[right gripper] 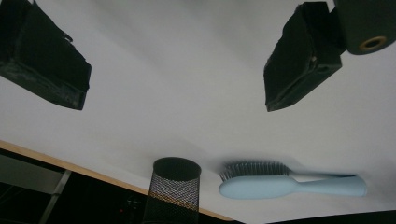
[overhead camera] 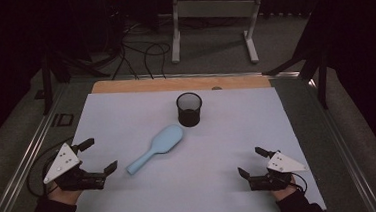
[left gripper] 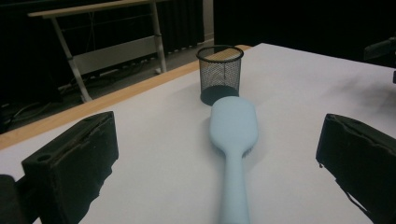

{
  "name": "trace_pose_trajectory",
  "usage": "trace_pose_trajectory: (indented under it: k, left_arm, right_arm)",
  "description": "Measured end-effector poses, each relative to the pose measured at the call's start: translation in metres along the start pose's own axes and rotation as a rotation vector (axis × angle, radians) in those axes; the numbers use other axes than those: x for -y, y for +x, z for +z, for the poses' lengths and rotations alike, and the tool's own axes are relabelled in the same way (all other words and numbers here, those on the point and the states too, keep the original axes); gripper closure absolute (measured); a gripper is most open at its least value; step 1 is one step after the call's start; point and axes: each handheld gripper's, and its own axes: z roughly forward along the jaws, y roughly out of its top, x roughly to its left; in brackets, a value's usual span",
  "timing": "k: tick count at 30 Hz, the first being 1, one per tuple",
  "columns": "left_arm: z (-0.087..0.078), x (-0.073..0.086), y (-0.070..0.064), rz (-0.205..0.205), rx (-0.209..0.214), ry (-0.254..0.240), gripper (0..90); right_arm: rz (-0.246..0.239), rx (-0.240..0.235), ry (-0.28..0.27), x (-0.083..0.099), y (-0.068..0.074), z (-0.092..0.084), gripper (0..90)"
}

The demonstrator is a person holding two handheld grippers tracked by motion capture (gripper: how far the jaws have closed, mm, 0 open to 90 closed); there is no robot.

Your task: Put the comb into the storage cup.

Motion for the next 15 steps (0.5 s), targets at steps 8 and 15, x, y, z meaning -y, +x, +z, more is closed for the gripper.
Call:
trace_pose_trajectory:
  k: [8,15]
  left_arm:
    - [0.01,-0.016,0.004,0.02,0.021,0.016,0.0]
    - [0.022,-0.029,0.006,0.042,0.036,0.05,0.0]
  right_arm:
    - [0.003,-0.002,-0.006,0.0,-0.001,0.0,7.5]
    - [0.008,-0.006,-0.01,0.0,-0.001,-0.001,7.5]
